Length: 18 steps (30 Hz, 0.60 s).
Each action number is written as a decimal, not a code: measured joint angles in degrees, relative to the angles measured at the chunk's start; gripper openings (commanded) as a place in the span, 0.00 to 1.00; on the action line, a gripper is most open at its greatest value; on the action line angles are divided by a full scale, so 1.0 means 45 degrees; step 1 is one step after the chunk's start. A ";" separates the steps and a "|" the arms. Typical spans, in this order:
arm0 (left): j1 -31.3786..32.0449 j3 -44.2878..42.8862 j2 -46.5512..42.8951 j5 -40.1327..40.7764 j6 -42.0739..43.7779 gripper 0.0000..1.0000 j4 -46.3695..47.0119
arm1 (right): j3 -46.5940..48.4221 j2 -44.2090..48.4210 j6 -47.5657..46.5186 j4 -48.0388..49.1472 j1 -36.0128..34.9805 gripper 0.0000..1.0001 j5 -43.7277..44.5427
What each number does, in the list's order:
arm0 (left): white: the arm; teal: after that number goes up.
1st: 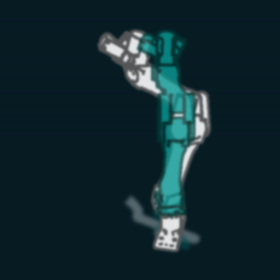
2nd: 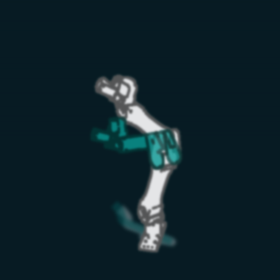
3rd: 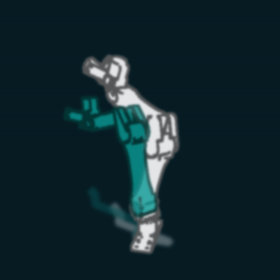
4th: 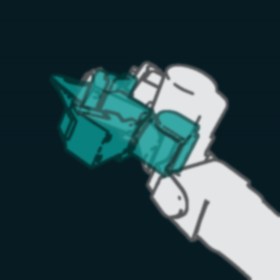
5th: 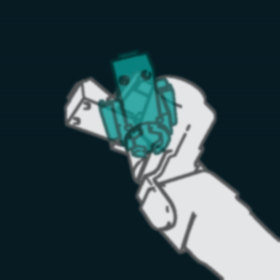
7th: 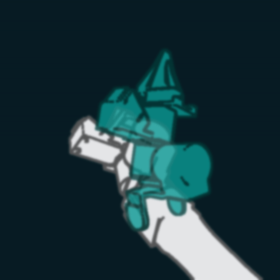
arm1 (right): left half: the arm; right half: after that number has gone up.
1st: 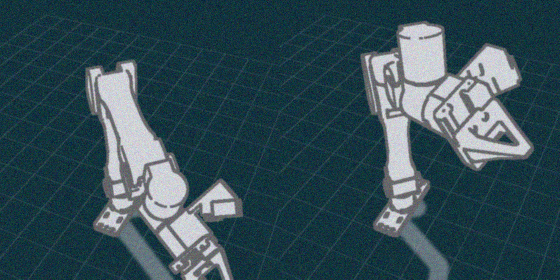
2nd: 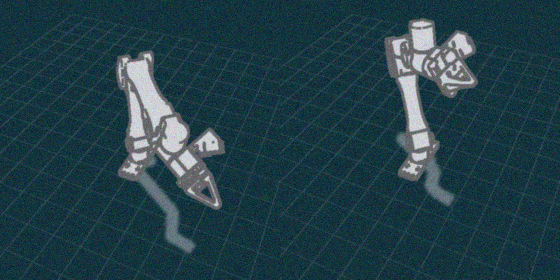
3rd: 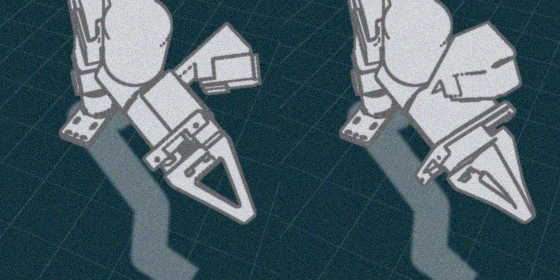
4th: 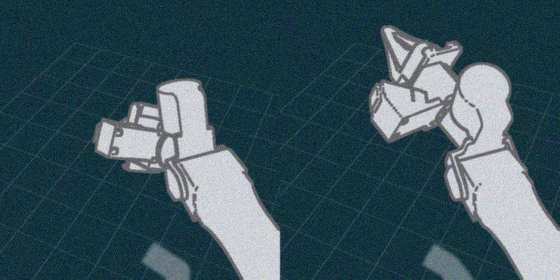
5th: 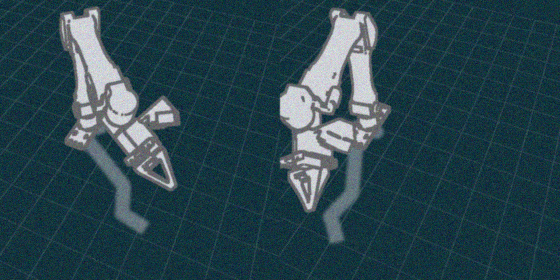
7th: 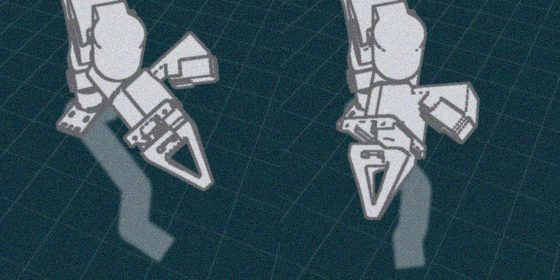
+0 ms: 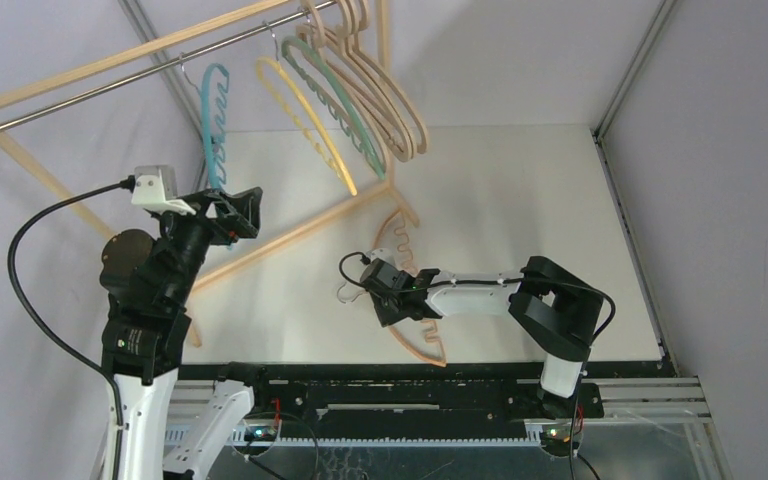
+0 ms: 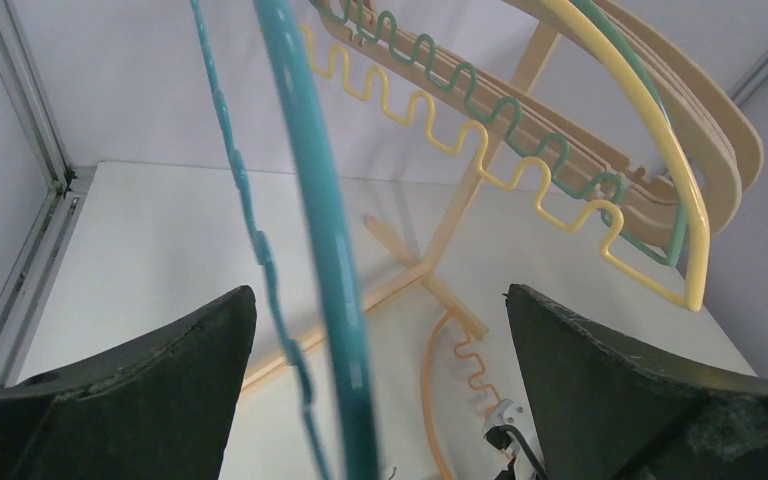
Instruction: Organize the hangers
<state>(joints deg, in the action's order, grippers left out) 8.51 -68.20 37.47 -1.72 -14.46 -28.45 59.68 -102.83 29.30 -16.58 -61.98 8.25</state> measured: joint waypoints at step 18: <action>0.0000 0.0699 -0.3774 -0.1608 -0.0078 0.99 -0.3172 | -0.1287 0.4022 0.1729 0.2414 0.3638 0.00 -0.4770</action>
<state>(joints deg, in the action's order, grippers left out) 8.51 -65.06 20.49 -8.95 -14.81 -42.72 53.89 -84.73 37.08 -5.72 -45.60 -13.21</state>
